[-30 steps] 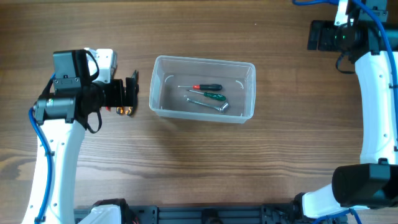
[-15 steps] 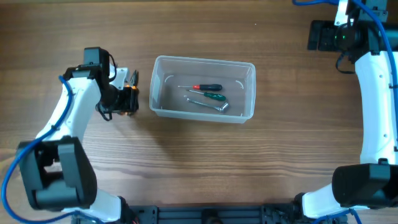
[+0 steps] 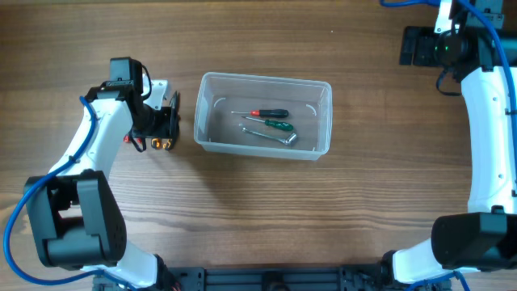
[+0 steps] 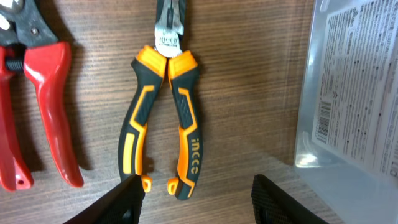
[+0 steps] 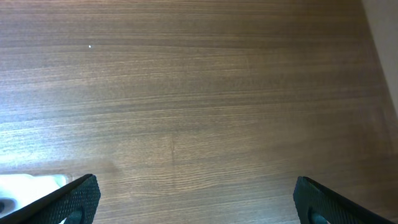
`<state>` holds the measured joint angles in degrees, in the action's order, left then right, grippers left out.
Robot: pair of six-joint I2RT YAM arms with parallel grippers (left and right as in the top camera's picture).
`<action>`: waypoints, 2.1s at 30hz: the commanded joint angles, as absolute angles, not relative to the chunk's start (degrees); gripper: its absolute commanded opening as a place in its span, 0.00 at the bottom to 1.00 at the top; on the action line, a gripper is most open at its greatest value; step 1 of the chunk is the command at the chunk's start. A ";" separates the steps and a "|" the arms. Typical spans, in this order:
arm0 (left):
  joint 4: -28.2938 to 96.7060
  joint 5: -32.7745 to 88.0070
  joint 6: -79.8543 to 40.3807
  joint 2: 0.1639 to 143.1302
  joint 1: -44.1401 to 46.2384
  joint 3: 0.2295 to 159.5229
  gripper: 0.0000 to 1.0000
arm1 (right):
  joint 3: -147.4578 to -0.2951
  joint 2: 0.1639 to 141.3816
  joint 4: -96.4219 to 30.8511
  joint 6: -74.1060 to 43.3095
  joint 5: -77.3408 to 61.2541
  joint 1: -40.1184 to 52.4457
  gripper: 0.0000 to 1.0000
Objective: Pack container
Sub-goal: 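Reach the left gripper to the yellow-black pliers and grasp them, then lower the pliers into the container and open the left gripper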
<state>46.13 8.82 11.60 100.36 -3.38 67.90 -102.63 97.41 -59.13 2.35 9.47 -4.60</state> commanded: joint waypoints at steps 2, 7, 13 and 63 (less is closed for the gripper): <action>44.29 8.86 13.32 103.26 -2.70 68.69 0.57 | -102.85 97.60 -58.98 1.13 9.61 -4.69 1.00; 43.11 8.69 13.30 107.28 -2.33 68.69 0.57 | -102.85 97.60 -58.98 1.13 9.61 -4.69 1.00; 40.66 7.79 13.06 111.09 -2.35 68.69 0.56 | -102.85 97.60 -58.98 1.10 9.63 -4.69 1.00; 56.18 13.06 54.74 98.04 27.44 92.68 0.04 | -102.85 97.60 -58.98 1.15 9.61 -4.69 1.00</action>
<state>53.76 12.10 50.24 94.41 27.53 91.59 -102.63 97.41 -59.16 2.33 9.47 -4.60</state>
